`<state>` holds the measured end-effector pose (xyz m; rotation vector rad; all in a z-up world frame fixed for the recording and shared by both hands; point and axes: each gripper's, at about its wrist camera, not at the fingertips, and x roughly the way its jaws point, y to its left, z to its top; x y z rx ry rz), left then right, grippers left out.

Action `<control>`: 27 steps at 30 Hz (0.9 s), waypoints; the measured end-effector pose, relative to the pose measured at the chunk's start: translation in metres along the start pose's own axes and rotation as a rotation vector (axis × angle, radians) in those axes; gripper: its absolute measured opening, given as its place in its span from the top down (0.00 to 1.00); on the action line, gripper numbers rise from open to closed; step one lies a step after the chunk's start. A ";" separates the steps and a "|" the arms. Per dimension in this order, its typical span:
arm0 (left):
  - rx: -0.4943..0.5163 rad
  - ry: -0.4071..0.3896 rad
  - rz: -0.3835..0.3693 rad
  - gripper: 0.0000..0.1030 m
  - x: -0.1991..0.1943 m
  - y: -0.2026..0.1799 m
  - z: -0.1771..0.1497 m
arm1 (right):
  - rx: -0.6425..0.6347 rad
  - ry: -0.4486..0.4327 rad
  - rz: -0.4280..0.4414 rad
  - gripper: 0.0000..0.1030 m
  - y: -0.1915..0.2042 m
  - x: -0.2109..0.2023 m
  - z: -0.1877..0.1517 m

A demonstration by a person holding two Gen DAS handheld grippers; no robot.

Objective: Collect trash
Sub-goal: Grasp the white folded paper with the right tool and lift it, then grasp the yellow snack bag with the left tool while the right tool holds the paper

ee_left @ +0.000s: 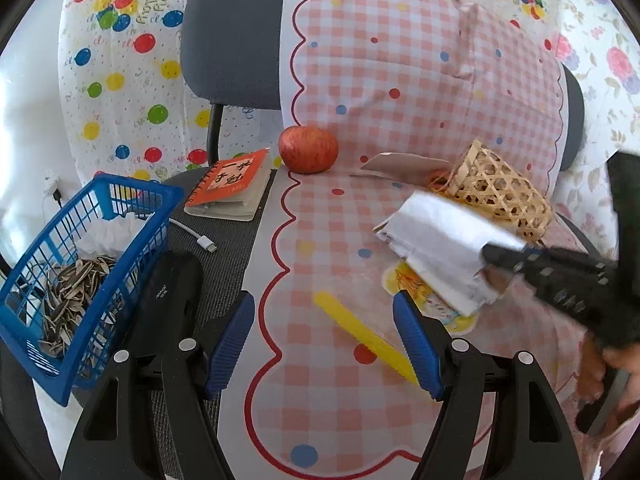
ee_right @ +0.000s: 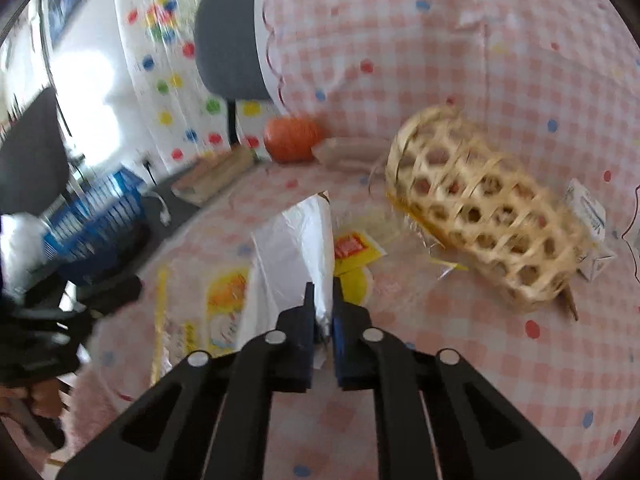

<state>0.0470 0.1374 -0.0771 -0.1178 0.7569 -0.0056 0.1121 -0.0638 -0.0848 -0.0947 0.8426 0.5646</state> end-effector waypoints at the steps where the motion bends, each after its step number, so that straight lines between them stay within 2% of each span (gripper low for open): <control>1: 0.004 0.000 -0.001 0.30 -0.001 -0.001 0.000 | 0.004 -0.023 0.003 0.95 0.000 -0.009 0.002; 7: 0.034 0.016 -0.043 0.30 0.002 -0.016 0.002 | -0.003 -0.185 -0.050 0.96 -0.004 -0.077 0.018; 10: 0.055 0.020 -0.083 0.30 0.002 -0.032 0.002 | -0.007 -0.204 -0.112 0.96 -0.014 -0.088 0.018; 16: 0.103 0.027 -0.151 0.30 -0.007 -0.062 0.001 | 0.043 -0.245 -0.229 0.96 -0.042 -0.116 -0.006; 19: 0.099 0.050 -0.161 0.30 -0.007 -0.078 0.001 | 0.054 -0.258 -0.283 0.96 -0.051 -0.134 -0.019; 22: 0.066 0.072 -0.189 0.30 -0.008 -0.091 0.002 | 0.071 -0.259 -0.299 0.96 -0.057 -0.144 -0.031; 24: 0.063 0.083 -0.193 0.29 -0.009 -0.101 -0.002 | 0.077 -0.259 -0.305 0.96 -0.060 -0.151 -0.040; 25: 0.074 0.096 -0.183 0.23 -0.008 -0.109 -0.006 | 0.081 -0.257 -0.303 0.96 -0.061 -0.153 -0.043; 27: 0.102 0.114 -0.135 0.20 0.000 -0.119 -0.015 | 0.092 -0.251 -0.297 0.96 -0.066 -0.156 -0.052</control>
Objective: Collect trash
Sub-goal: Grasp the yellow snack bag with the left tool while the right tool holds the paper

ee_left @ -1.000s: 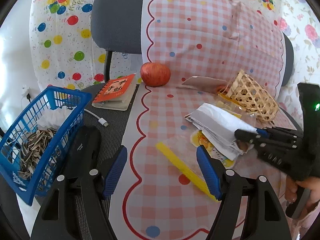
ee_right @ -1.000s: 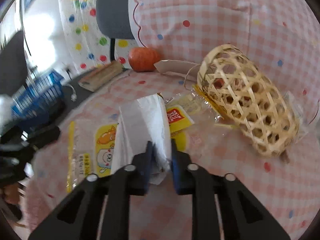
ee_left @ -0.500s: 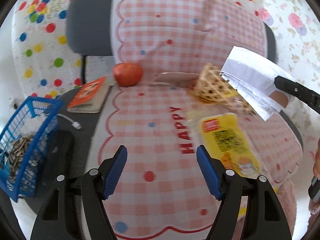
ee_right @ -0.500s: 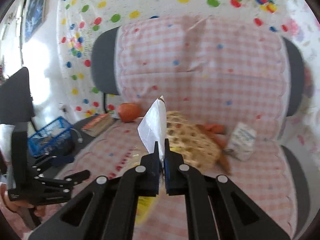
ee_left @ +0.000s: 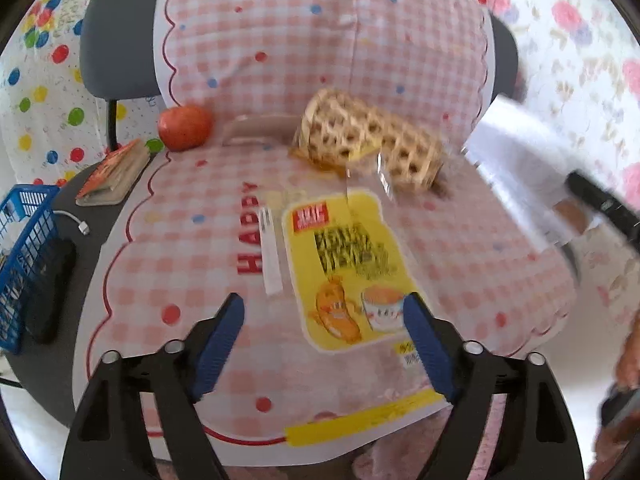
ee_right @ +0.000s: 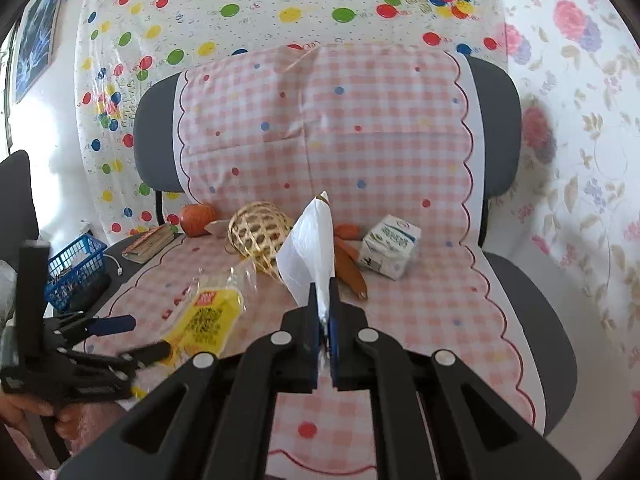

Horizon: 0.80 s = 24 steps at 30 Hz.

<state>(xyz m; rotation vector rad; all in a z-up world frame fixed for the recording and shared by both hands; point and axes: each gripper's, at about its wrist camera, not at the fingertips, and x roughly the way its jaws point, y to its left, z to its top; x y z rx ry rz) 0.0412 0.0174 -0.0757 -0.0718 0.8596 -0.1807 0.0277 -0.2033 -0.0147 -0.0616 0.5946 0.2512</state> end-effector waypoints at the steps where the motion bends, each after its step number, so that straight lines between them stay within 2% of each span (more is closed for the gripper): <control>1: 0.003 0.013 0.023 0.20 0.007 -0.002 -0.005 | 0.005 0.003 0.002 0.96 -0.002 -0.001 -0.003; 3: -0.019 0.029 0.042 0.21 0.018 -0.001 -0.014 | 0.019 0.014 0.012 0.96 -0.007 -0.002 -0.007; 6: 0.038 -0.019 0.107 0.21 0.020 -0.014 -0.023 | 0.022 0.016 0.019 0.96 -0.011 -0.005 -0.013; 9: 0.067 -0.046 0.122 0.23 0.023 -0.022 -0.025 | 0.034 0.013 0.027 0.96 -0.014 -0.008 -0.018; 11: 0.072 -0.072 0.123 0.39 0.023 -0.027 -0.024 | 0.045 0.009 0.028 0.96 -0.018 -0.011 -0.020; 12: 0.068 -0.084 0.112 0.46 0.021 -0.028 -0.022 | 0.048 0.009 0.027 0.96 -0.019 -0.013 -0.021; 14: 0.064 -0.092 0.087 0.73 0.018 -0.029 -0.018 | 0.053 0.008 0.023 0.96 -0.023 -0.016 -0.024; 16: 0.033 -0.089 0.005 0.90 0.014 -0.025 -0.013 | 0.060 0.006 0.017 0.96 -0.027 -0.020 -0.026; 19: -0.016 -0.127 -0.102 0.94 -0.005 -0.024 -0.006 | 0.087 -0.003 0.017 0.96 -0.035 -0.028 -0.028; 21: -0.017 -0.187 -0.155 0.96 -0.027 -0.027 0.003 | 0.106 -0.013 0.016 0.96 -0.041 -0.034 -0.030; 24: 0.039 -0.278 -0.175 0.98 -0.058 -0.040 0.015 | 0.121 -0.033 0.004 0.96 -0.047 -0.047 -0.029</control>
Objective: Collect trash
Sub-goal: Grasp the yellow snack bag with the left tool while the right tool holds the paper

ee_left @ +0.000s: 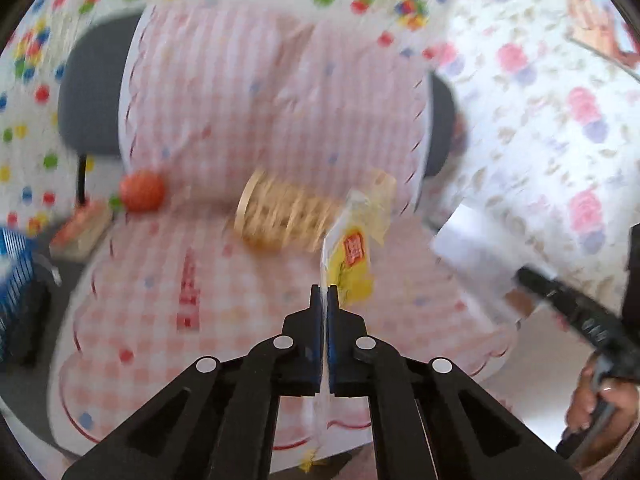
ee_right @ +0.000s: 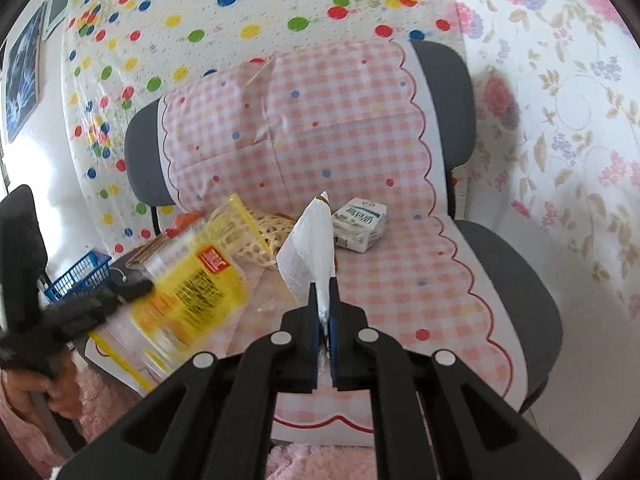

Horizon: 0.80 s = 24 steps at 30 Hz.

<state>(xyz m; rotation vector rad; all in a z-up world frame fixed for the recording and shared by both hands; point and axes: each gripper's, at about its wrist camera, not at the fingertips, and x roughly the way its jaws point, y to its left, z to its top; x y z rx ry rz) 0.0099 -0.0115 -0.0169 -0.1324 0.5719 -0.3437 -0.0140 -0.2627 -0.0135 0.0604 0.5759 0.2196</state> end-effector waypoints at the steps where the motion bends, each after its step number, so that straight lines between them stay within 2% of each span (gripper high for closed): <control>1: 0.021 -0.017 -0.001 0.98 -0.005 -0.007 0.003 | 0.000 -0.008 -0.006 0.96 -0.001 -0.004 0.000; 7: 0.100 -0.042 -0.065 0.98 -0.005 -0.053 -0.001 | 0.002 -0.033 -0.076 0.96 -0.012 -0.033 -0.007; 15: 0.166 -0.059 -0.194 0.98 0.002 -0.117 -0.022 | 0.045 -0.062 -0.248 0.96 -0.046 -0.092 -0.030; 19: 0.211 -0.071 -0.263 0.98 -0.004 -0.151 -0.037 | 0.068 -0.077 -0.335 0.96 -0.059 -0.123 -0.045; 24: 0.245 -0.045 -0.343 0.98 -0.008 -0.182 -0.067 | 0.100 -0.065 -0.437 0.96 -0.072 -0.157 -0.074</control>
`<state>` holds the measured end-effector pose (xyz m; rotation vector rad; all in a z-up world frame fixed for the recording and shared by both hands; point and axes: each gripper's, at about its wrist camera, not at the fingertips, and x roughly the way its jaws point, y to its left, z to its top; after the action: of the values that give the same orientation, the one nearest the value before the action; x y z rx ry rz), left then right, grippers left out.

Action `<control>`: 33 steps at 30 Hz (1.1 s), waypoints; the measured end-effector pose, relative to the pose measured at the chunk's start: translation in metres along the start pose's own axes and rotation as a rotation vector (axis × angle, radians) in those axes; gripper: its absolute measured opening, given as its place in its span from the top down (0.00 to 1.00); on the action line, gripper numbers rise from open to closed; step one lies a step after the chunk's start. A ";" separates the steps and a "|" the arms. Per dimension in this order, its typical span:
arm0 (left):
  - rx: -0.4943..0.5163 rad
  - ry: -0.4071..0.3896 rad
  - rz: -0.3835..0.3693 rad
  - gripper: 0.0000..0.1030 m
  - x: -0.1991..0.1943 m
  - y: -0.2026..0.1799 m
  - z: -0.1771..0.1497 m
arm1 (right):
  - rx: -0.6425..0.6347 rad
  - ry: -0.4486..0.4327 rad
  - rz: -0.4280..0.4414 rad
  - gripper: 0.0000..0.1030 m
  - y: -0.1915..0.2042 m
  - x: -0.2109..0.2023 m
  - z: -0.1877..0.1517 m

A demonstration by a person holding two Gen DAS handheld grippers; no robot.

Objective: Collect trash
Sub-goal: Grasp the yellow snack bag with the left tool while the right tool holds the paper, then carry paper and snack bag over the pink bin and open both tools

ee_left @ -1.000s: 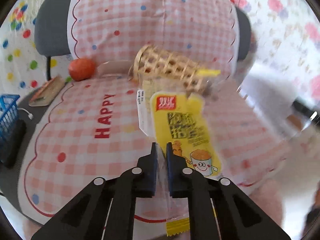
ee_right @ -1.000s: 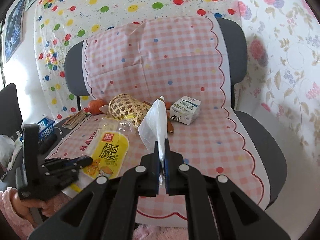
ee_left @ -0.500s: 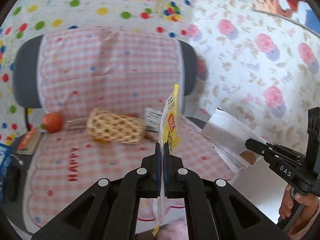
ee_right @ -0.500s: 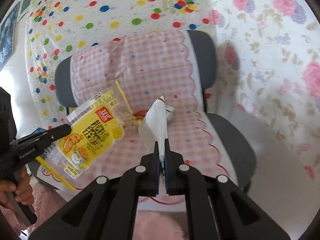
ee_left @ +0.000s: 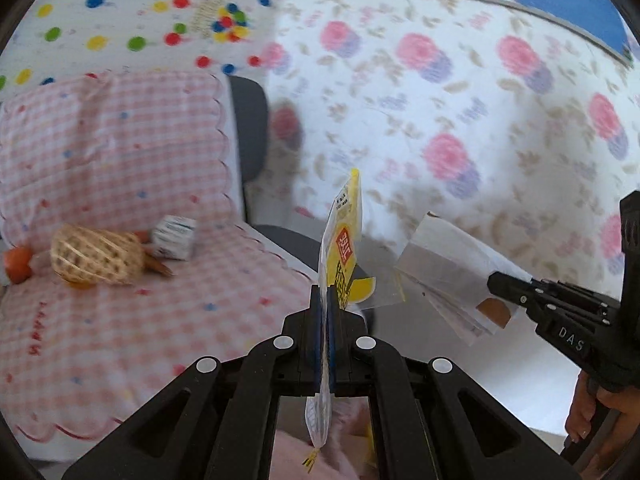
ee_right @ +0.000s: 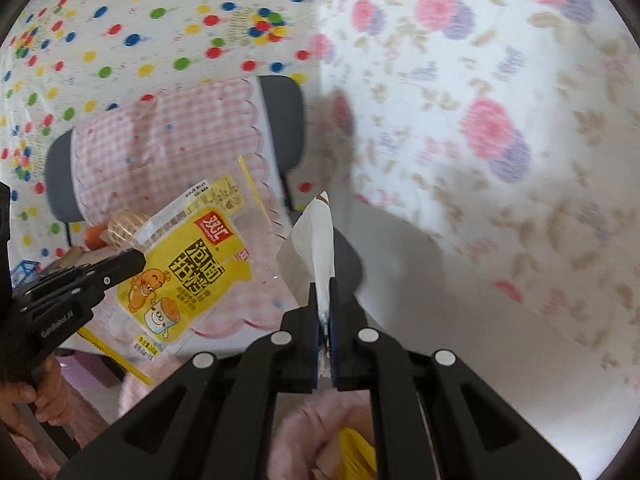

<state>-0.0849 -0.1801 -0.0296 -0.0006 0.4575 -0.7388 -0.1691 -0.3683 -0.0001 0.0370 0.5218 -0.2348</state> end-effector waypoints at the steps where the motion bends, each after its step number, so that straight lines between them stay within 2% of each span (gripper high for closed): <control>1: 0.006 0.012 -0.010 0.97 0.003 -0.007 -0.007 | 0.005 0.006 -0.022 0.96 -0.005 -0.004 -0.007; 6: 0.009 0.082 -0.063 0.97 0.018 -0.029 -0.035 | 0.041 0.049 -0.103 0.96 -0.024 -0.017 -0.041; 12: 0.006 0.167 -0.092 0.97 0.038 -0.049 -0.059 | 0.068 0.130 -0.145 0.96 -0.036 -0.014 -0.075; 19: 0.024 0.271 -0.105 0.95 0.064 -0.067 -0.078 | 0.153 0.247 -0.133 0.96 -0.051 0.003 -0.106; 28: 0.021 0.368 -0.127 0.91 0.091 -0.070 -0.088 | 0.221 0.339 -0.112 0.96 -0.067 0.033 -0.124; 30: 0.020 0.371 -0.132 0.84 0.093 -0.069 -0.088 | 0.227 0.349 -0.102 0.94 -0.068 0.037 -0.126; 32: 0.017 0.363 -0.132 0.65 0.095 -0.069 -0.086 | 0.234 0.350 -0.098 0.87 -0.069 0.039 -0.126; 33: 0.011 0.357 -0.133 0.62 0.095 -0.068 -0.084 | 0.238 0.350 -0.095 0.79 -0.070 0.040 -0.125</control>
<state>-0.1020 -0.2787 -0.1329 0.1141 0.7994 -0.8759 -0.2130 -0.4329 -0.1268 0.2892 0.8426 -0.3863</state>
